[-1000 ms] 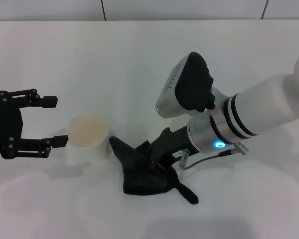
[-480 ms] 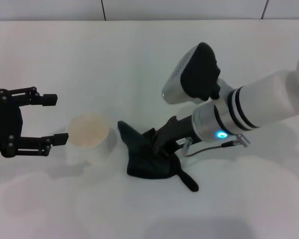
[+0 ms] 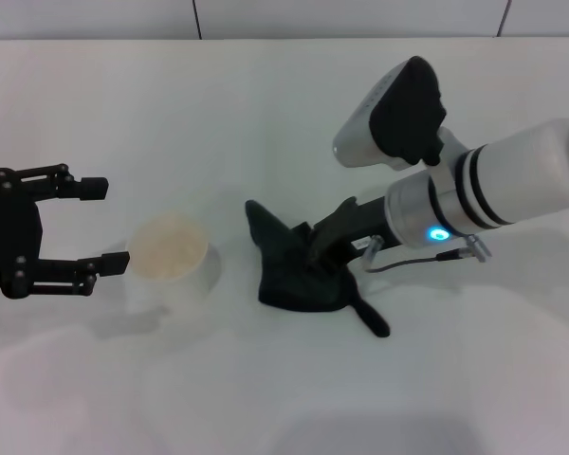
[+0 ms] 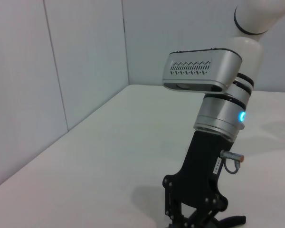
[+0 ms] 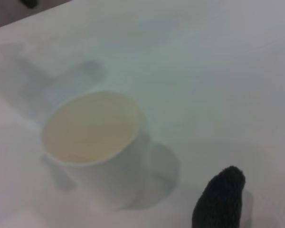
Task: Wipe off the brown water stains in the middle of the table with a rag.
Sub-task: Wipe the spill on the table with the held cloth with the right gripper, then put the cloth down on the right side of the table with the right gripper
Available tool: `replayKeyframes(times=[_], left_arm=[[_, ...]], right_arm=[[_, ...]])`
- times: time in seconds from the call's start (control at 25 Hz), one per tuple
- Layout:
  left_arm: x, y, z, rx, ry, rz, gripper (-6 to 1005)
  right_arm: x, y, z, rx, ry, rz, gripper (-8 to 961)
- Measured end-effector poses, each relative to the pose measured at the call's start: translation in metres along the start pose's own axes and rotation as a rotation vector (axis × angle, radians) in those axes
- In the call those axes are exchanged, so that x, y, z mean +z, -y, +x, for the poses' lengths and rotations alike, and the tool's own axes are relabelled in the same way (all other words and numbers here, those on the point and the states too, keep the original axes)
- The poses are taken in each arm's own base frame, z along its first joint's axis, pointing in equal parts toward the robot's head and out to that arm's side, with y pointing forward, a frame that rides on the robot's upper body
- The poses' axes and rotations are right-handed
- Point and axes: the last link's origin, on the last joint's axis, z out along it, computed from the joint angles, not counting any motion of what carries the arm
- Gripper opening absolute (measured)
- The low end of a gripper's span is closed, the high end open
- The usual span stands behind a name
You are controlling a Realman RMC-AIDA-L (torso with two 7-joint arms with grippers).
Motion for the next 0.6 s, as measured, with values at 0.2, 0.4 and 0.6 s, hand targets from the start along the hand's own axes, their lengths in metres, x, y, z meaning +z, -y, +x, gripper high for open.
replayKeyframes(times=[0.2, 0.4, 0.6], left_arm=[[0.000, 0.001, 0.000, 0.000, 0.001, 0.007, 846], [0.000, 0.001, 0.000, 0.000, 0.001, 0.008, 846], [0.000, 0.001, 0.000, 0.007, 0.002, 0.010, 846]], right_arm=[[-0.004, 0.008, 0.002, 0.022, 0.008, 0.023, 167], [-0.008, 0.015, 0.008, 0.058, 0.018, 0.038, 173], [-0.015, 0.016, 0.016, 0.078, 0.028, 0.035, 179]])
